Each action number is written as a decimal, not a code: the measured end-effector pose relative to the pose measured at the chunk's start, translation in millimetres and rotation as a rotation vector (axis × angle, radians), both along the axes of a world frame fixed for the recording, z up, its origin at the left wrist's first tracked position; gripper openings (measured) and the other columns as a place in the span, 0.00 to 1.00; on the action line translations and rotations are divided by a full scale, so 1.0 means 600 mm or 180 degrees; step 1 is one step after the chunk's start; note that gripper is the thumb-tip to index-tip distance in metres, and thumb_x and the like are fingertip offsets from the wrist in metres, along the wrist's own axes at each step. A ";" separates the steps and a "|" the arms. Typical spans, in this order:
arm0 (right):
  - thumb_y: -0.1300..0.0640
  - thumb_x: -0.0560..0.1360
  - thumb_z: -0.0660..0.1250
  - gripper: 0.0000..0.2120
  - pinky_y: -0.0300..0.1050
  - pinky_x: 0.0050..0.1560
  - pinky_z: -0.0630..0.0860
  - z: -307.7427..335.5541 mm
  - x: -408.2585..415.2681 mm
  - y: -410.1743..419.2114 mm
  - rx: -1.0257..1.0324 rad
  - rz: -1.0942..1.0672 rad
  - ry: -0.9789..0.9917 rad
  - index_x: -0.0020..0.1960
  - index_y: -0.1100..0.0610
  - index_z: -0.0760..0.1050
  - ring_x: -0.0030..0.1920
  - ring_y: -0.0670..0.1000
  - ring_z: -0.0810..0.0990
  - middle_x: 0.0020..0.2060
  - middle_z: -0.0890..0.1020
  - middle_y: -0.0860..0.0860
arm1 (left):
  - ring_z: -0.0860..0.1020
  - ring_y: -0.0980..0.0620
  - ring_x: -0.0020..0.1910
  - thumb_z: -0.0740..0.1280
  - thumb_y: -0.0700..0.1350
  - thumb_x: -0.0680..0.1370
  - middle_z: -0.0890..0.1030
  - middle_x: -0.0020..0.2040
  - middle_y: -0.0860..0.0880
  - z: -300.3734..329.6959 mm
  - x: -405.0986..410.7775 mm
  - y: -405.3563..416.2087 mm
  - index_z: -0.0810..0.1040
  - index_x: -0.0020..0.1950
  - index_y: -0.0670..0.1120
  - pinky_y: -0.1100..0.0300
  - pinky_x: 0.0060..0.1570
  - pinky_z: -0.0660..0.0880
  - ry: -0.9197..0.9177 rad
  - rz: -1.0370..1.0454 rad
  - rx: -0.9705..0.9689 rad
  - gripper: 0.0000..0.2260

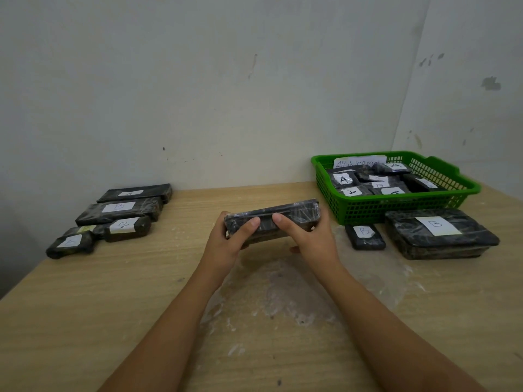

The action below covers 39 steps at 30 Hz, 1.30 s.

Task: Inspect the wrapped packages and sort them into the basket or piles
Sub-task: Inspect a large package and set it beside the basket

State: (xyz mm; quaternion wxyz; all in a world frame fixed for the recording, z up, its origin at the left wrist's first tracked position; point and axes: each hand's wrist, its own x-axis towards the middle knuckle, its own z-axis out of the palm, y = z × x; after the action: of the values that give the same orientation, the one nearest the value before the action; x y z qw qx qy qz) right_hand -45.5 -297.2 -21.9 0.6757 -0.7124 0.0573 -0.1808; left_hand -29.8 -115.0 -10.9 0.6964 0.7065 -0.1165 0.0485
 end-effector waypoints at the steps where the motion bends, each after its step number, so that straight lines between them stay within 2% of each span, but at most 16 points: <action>1: 0.28 0.56 0.81 0.37 0.59 0.54 0.84 -0.001 0.001 0.000 0.0009 -0.0018 0.0002 0.58 0.31 0.67 0.54 0.44 0.83 0.51 0.81 0.36 | 0.84 0.47 0.52 0.74 0.59 0.70 0.84 0.47 0.48 -0.001 0.000 0.000 0.78 0.53 0.48 0.43 0.58 0.81 -0.0022 0.0005 0.0027 0.19; 4: 0.28 0.57 0.79 0.35 0.59 0.56 0.83 -0.001 -0.002 0.000 0.0003 0.0052 0.0047 0.57 0.30 0.65 0.55 0.44 0.81 0.52 0.79 0.35 | 0.85 0.52 0.51 0.74 0.58 0.71 0.85 0.47 0.53 0.000 -0.002 -0.003 0.78 0.54 0.49 0.47 0.56 0.82 -0.0034 -0.0014 0.0034 0.18; 8: 0.25 0.57 0.78 0.48 0.60 0.59 0.82 0.002 -0.007 0.002 0.0032 0.0155 0.0089 0.70 0.39 0.63 0.59 0.46 0.81 0.55 0.79 0.36 | 0.84 0.52 0.49 0.73 0.57 0.71 0.83 0.45 0.52 0.005 -0.007 -0.002 0.75 0.52 0.44 0.47 0.56 0.80 -0.0065 -0.0066 -0.0052 0.20; 10: 0.30 0.61 0.79 0.43 0.61 0.57 0.82 0.006 -0.010 0.002 0.0069 0.0160 0.0040 0.69 0.39 0.64 0.57 0.45 0.82 0.54 0.80 0.36 | 0.82 0.51 0.48 0.73 0.56 0.72 0.81 0.44 0.50 0.005 -0.007 0.000 0.73 0.52 0.41 0.43 0.57 0.79 -0.0092 -0.0111 -0.0085 0.21; 13: 0.37 0.66 0.78 0.32 0.61 0.53 0.84 0.007 -0.011 0.002 0.0122 0.0173 0.0024 0.64 0.34 0.65 0.54 0.44 0.82 0.52 0.80 0.35 | 0.83 0.52 0.48 0.73 0.57 0.72 0.81 0.43 0.52 0.004 -0.006 -0.002 0.73 0.51 0.44 0.44 0.57 0.79 -0.0105 -0.0126 -0.0074 0.19; 15: 0.36 0.67 0.78 0.36 0.61 0.53 0.84 0.007 -0.011 0.002 0.0090 0.0218 0.0056 0.68 0.38 0.64 0.55 0.45 0.82 0.54 0.80 0.37 | 0.84 0.52 0.49 0.73 0.57 0.72 0.83 0.44 0.53 0.004 -0.007 -0.003 0.73 0.51 0.46 0.46 0.57 0.80 -0.0085 -0.0127 -0.0089 0.18; 17: 0.34 0.67 0.77 0.42 0.60 0.54 0.84 0.006 -0.009 0.002 0.0030 0.0272 0.0077 0.74 0.42 0.61 0.58 0.46 0.81 0.57 0.80 0.38 | 0.84 0.51 0.50 0.73 0.56 0.73 0.83 0.47 0.49 0.002 -0.005 0.000 0.73 0.50 0.46 0.46 0.58 0.79 -0.0051 -0.0137 -0.0127 0.18; 21: 0.33 0.70 0.74 0.45 0.59 0.54 0.84 0.007 -0.010 0.000 0.0066 0.0400 0.0070 0.78 0.45 0.57 0.59 0.45 0.80 0.60 0.78 0.39 | 0.82 0.49 0.50 0.75 0.55 0.74 0.80 0.48 0.46 -0.001 0.004 0.009 0.70 0.48 0.48 0.47 0.55 0.77 -0.0026 -0.0155 -0.0156 0.17; 25: 0.34 0.68 0.72 0.42 0.56 0.56 0.83 0.009 -0.010 0.001 0.0115 0.0348 0.0048 0.76 0.46 0.60 0.59 0.46 0.81 0.59 0.80 0.41 | 0.83 0.50 0.52 0.74 0.56 0.74 0.82 0.50 0.48 -0.007 0.008 0.010 0.71 0.49 0.48 0.48 0.56 0.78 0.0014 -0.0239 -0.0117 0.17; 29: 0.30 0.68 0.69 0.41 0.58 0.62 0.80 0.010 -0.011 -0.004 -0.0087 0.0421 0.0088 0.75 0.43 0.60 0.58 0.42 0.80 0.55 0.80 0.36 | 0.82 0.49 0.58 0.70 0.59 0.76 0.84 0.57 0.47 -0.007 0.016 0.021 0.74 0.54 0.49 0.54 0.52 0.78 0.0134 -0.0366 -0.0079 0.16; 32: 0.27 0.70 0.64 0.32 0.63 0.62 0.79 0.010 -0.005 -0.011 -0.0098 0.0475 0.0123 0.68 0.42 0.66 0.58 0.45 0.79 0.56 0.80 0.40 | 0.83 0.50 0.56 0.71 0.59 0.73 0.85 0.55 0.50 -0.004 0.019 0.026 0.77 0.55 0.50 0.51 0.52 0.79 0.0201 -0.0284 -0.0246 0.17; 34: 0.25 0.69 0.61 0.32 0.63 0.62 0.78 0.011 -0.002 -0.014 -0.0092 0.0515 0.0164 0.66 0.42 0.68 0.59 0.47 0.78 0.57 0.80 0.43 | 0.84 0.50 0.55 0.73 0.61 0.70 0.86 0.53 0.52 -0.004 0.021 0.028 0.79 0.56 0.52 0.48 0.52 0.80 0.0243 -0.0233 -0.0359 0.20; 37: 0.31 0.72 0.62 0.27 0.57 0.58 0.79 0.013 -0.003 -0.013 0.0040 0.0505 0.0081 0.64 0.46 0.71 0.56 0.46 0.78 0.53 0.80 0.43 | 0.84 0.50 0.56 0.73 0.64 0.68 0.86 0.55 0.52 -0.005 0.022 0.030 0.79 0.59 0.52 0.49 0.52 0.81 0.0261 -0.0252 -0.0351 0.25; 39: 0.36 0.72 0.62 0.24 0.50 0.53 0.75 0.014 -0.004 -0.012 0.0164 0.0454 0.0002 0.62 0.48 0.72 0.52 0.43 0.79 0.50 0.81 0.42 | 0.83 0.50 0.58 0.73 0.65 0.68 0.85 0.57 0.51 -0.005 0.022 0.029 0.79 0.60 0.52 0.50 0.53 0.80 0.0284 -0.0304 -0.0321 0.26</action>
State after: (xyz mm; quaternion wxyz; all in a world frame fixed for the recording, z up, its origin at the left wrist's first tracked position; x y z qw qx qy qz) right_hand -48.2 -304.3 -13.4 0.7049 -0.6971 0.0112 -0.1303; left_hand -16.9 -97.7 -14.0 0.7371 0.6656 -0.1163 -0.0105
